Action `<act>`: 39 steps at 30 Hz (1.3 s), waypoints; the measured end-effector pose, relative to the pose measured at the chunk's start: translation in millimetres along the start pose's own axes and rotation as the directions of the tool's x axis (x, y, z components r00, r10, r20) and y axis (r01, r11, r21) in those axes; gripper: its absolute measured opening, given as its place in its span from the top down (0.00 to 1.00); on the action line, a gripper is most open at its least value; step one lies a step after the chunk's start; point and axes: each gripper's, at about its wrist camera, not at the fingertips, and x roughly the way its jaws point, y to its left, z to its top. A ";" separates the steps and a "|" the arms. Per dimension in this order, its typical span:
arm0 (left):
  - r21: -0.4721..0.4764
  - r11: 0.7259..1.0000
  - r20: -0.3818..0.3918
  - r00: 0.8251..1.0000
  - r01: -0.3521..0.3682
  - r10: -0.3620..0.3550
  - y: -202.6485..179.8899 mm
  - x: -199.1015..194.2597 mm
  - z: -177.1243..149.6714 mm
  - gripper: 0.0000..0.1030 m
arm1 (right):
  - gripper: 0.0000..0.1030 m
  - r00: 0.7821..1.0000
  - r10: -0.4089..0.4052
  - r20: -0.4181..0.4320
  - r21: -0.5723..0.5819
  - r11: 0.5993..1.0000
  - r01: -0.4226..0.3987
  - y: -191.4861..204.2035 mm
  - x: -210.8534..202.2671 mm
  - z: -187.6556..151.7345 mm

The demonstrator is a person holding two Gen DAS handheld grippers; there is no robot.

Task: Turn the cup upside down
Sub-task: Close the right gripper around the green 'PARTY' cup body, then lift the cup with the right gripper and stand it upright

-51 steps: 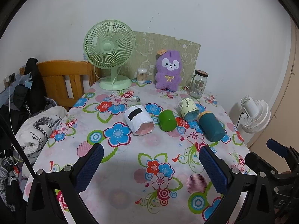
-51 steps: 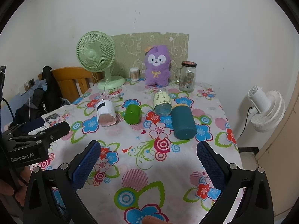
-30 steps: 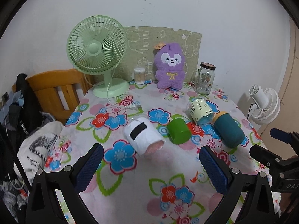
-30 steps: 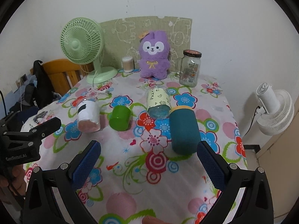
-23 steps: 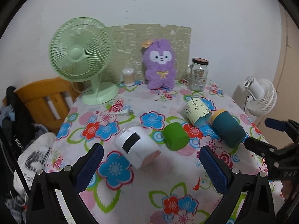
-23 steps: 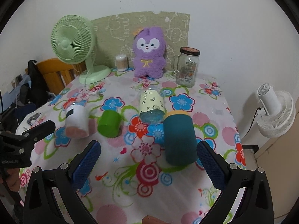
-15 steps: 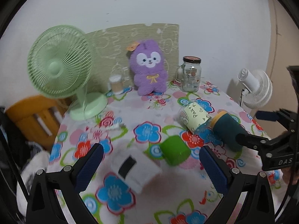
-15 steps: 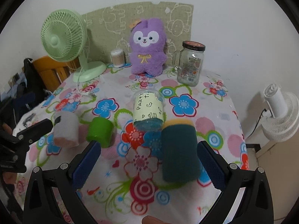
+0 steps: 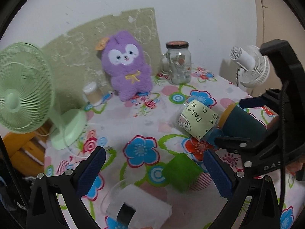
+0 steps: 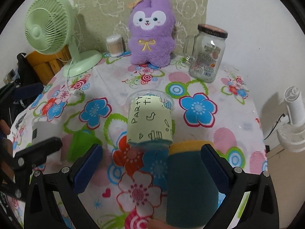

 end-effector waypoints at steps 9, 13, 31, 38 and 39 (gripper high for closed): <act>0.041 0.996 -0.078 0.994 0.084 -0.080 7.5 33.9 18.7 0.00 | 0.00 0.999 -0.024 -0.025 0.000 1.000 0.024 -9.3 24.5 18.4; 0.088 0.993 -0.105 0.992 0.072 -0.063 5.9 45.5 23.1 0.00 | 0.00 0.997 -0.066 -0.041 -0.068 0.996 0.063 -3.0 35.9 25.1; 0.054 0.995 -0.155 0.985 0.082 -0.072 17.8 62.9 17.3 0.00 | 0.36 0.996 0.018 -0.091 -0.120 0.992 -0.029 4.0 51.1 30.9; 0.036 0.996 -0.114 0.991 0.080 -0.076 15.7 33.4 19.6 0.00 | 0.36 0.999 0.050 -0.019 -0.122 0.991 -0.051 12.3 6.4 27.9; 0.033 0.996 -0.104 0.992 0.079 -0.075 14.6 27.1 19.2 0.00 | 0.36 0.998 0.054 -0.013 -0.125 0.991 -0.055 14.4 0.7 26.3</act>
